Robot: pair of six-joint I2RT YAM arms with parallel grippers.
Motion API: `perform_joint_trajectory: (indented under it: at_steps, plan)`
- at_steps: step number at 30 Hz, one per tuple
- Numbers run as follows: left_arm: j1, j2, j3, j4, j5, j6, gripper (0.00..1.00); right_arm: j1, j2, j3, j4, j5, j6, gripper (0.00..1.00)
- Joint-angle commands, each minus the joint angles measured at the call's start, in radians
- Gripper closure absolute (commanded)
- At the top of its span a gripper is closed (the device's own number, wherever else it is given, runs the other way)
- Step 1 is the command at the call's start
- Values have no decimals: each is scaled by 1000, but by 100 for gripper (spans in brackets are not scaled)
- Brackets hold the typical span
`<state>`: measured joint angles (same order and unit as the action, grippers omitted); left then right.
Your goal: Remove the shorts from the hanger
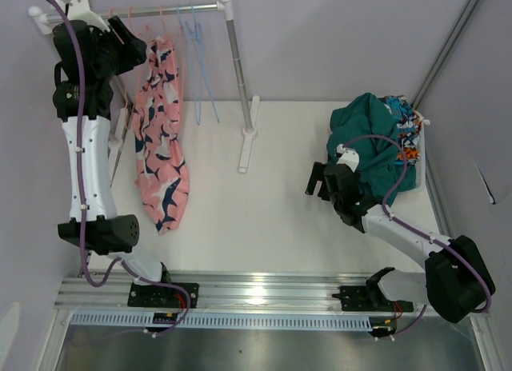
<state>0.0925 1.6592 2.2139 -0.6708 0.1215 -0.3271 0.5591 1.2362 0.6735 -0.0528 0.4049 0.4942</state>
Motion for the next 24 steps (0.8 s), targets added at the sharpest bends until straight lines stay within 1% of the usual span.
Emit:
perform_joint_trajectory:
  at_steps: [1, 9, 14, 21, 24]
  plan:
    - [29, -3, -2, 4, -33, 33, 38, 4, 8, 24, 37, -3, -22, 1]
    - [52, 74, -13, 17, -25, 31, 41, 4, 14, 31, 34, -8, -23, 0]
    - [56, 143, 7, 10, -42, 31, 45, 4, 6, 28, 36, -6, -23, 1]
    - [55, 234, 56, -13, -52, 34, 47, 4, 11, 28, 37, -8, -23, 1]
    - [55, 251, 56, -13, -45, 36, 51, 4, 12, 28, 37, -8, -23, 1]
